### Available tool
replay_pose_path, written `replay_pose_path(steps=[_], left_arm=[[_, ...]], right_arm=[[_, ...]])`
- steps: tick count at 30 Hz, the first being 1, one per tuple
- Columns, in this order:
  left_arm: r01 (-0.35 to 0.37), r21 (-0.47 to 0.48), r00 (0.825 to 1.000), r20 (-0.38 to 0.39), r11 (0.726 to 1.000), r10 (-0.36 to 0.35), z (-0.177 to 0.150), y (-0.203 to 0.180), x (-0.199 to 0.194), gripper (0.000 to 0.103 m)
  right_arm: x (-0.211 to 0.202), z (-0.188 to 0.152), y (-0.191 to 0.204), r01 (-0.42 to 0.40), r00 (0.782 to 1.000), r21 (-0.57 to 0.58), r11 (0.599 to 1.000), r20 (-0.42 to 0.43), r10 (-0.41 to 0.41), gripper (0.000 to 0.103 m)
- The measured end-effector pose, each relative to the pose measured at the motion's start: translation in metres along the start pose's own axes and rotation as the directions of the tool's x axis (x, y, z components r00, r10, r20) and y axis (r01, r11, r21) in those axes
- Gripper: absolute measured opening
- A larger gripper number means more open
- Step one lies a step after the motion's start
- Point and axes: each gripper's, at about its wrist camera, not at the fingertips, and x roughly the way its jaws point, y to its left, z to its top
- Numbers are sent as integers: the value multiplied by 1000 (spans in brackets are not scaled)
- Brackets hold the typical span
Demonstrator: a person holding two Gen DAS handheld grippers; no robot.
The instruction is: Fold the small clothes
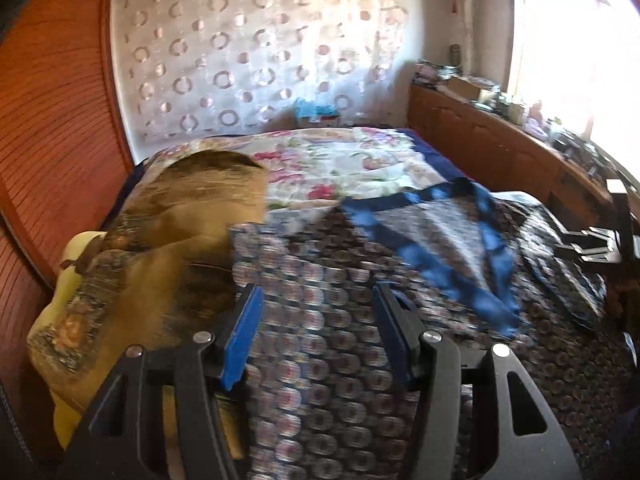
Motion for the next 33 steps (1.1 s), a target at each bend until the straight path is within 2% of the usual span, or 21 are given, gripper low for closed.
replay_pose_path(steps=[7, 9, 15, 18, 24, 25, 26, 28, 33], left_arm=[[-54, -17, 998, -32, 998, 53, 11, 24, 19, 56], [-51, -13, 998, -42, 999, 50, 12, 27, 23, 56], [-30, -12, 998, -56, 999, 29, 18, 29, 31, 40], [-8, -12, 998, -65, 1000, 8, 19, 27, 34, 38], [-19, 1, 996, -87, 1000, 19, 18, 27, 42, 37], [-19, 5, 996, -90, 1000, 20, 19, 26, 44, 34], [-15, 12, 996, -91, 1000, 16, 19, 26, 45, 17], [2, 17, 995, -95, 1000, 0, 20, 26, 46, 2], [7, 36, 999, -39, 999, -5, 26, 21, 33, 0]], right_arm=[[15, -2, 0, 23, 999, 0, 1000, -29, -23, 67], [16, -1, -2, 15, 999, 11, 1000, -33, -15, 69], [18, 1, 0, 8, 999, 6, 1000, -39, -8, 75], [18, 1, 1, 7, 999, 6, 1000, -39, -7, 76], [18, 1, 0, 8, 999, 7, 1000, -39, -8, 78], [18, 1, 0, 8, 999, 6, 1000, -39, -8, 78], [18, 1, 0, 7, 999, 6, 1000, -39, -7, 79], [18, 1, 1, 7, 999, 6, 1000, -39, -6, 79], [18, 1, 0, 8, 999, 7, 1000, -39, -8, 79]])
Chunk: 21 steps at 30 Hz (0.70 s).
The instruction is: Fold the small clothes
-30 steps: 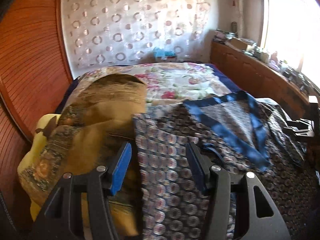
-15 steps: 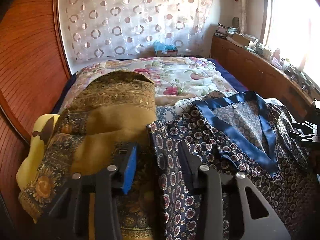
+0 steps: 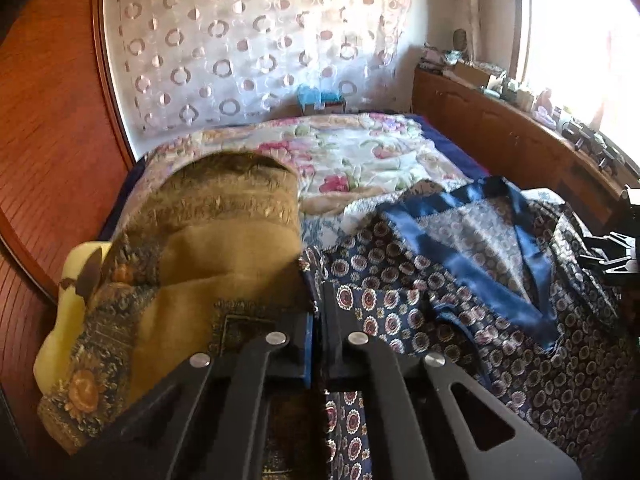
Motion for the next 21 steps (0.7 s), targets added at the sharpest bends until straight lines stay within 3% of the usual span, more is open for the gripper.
replay_pose_path(steps=[8, 12, 15, 21], left_arm=[[-25, -11, 998, 65, 1000, 26, 14, 8, -18, 0], [-36, -21, 996, 78, 999, 37, 20, 15, -18, 0], [-45, -22, 996, 78, 999, 46, 20, 16, -17, 0], [-46, -21, 996, 78, 999, 48, 20, 17, -17, 0]], right_arm=[[-25, 20, -37, -20, 998, 66, 998, 68, 16, 79], [-7, 30, -62, -15, 1000, 104, 994, 23, 13, 78], [6, 34, -71, -44, 999, 114, 992, -14, 46, 72], [18, 38, -57, -53, 998, 62, 997, -39, 55, 64]])
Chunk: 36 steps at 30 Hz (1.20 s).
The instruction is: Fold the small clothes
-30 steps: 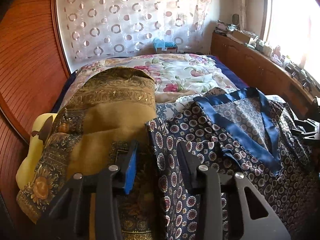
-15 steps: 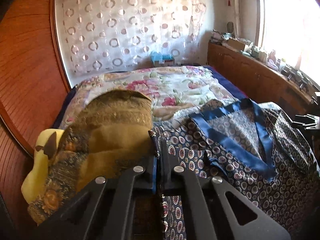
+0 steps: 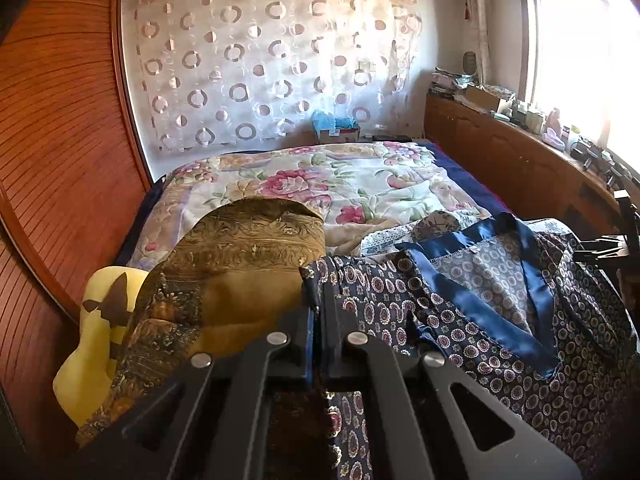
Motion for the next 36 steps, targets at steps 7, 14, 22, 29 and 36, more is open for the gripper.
replay_pose_path(steps=[7, 14, 22, 29, 36], left_arm=[[-3, 5, 1000, 1, 1000, 3, -1, -1, 0, 0], [-3, 15, 1000, 1, 1000, 3, -3, -3, -2, 0], [1, 30, 1000, 13, 1000, -1, -1, -9, -10, 0], [30, 31, 996, 77, 999, -32, 1, -17, -38, 0], [41, 34, 992, 122, 999, -45, -6, -22, -64, 0]], right_arm=[[12, 7, 9, 16, 1000, -44, 999, -10, -17, 44], [12, 12, 9, -4, 1000, -54, 999, -18, 3, 9], [6, 11, 24, 27, 1000, -83, 996, 0, -28, 3], [-24, 15, 29, 42, 994, -76, 996, 100, -34, 2], [-60, 10, 39, 44, 982, -88, 995, 188, -27, 1]])
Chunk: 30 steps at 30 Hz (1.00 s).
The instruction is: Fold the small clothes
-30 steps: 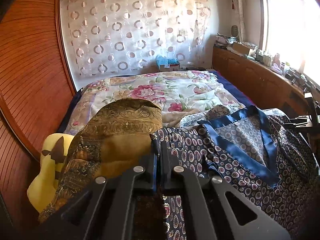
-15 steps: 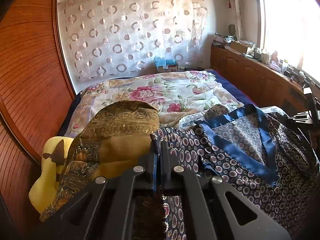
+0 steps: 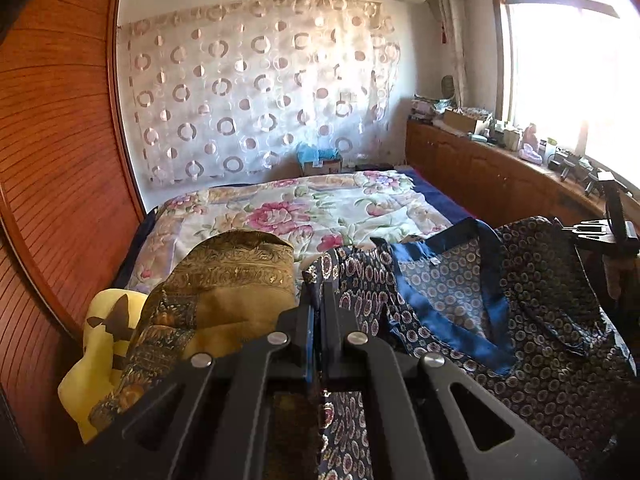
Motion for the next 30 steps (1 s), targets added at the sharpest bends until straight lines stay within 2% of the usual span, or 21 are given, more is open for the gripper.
replay_pose_path(steps=[15, 22, 26, 30], left_arm=[[1, 2, 996, 84, 1000, -1, -35, -3, -70, 0], [6, -27, 995, 103, 1000, -3, -67, 6, -104, 0], [4, -42, 994, 109, 999, 0, -85, 6, -126, 0], [59, -118, 995, 93, 991, -48, -117, 16, -155, 0]], right_arm=[[-81, -33, 10, 24, 994, 23, 999, 102, -27, 1], [-123, -70, 20, 38, 990, 49, 998, 133, -44, 1], [-148, -97, 26, 13, 989, 88, 996, 145, -25, 1], [-171, -123, 33, -25, 988, 135, 991, 156, 4, 1]])
